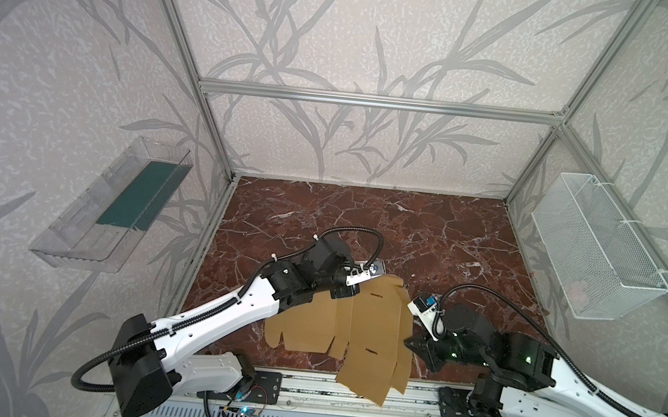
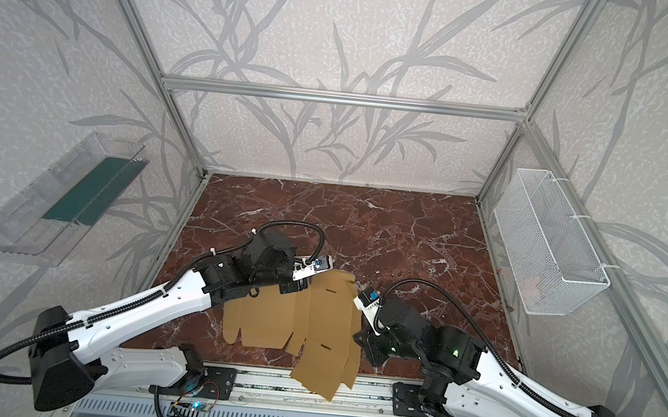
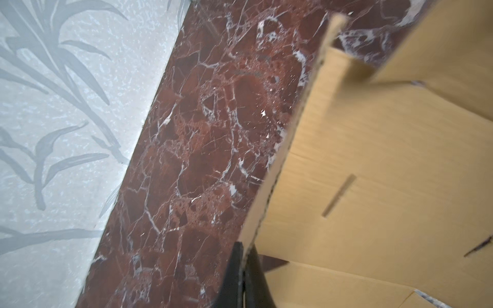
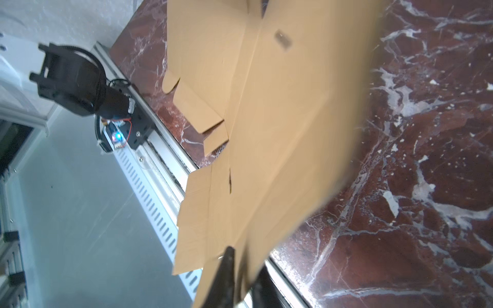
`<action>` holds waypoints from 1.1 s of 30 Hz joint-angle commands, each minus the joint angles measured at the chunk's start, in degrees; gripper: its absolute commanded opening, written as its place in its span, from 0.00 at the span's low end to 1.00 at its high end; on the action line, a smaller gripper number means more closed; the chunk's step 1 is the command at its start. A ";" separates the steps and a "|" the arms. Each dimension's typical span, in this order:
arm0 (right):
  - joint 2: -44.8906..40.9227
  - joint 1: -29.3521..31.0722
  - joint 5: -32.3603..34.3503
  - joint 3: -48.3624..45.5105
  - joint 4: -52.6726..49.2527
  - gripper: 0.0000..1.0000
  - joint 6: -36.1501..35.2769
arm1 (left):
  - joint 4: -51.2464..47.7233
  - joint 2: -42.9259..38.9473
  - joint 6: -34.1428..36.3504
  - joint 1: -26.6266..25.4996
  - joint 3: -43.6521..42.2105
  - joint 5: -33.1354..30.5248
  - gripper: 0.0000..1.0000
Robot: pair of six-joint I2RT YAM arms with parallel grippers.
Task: Fold the paper box
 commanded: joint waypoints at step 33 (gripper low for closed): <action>-0.35 -0.06 15.15 22.06 7.56 0.81 25.32 | 26.47 -14.36 -53.98 -6.11 -12.62 -24.44 0.00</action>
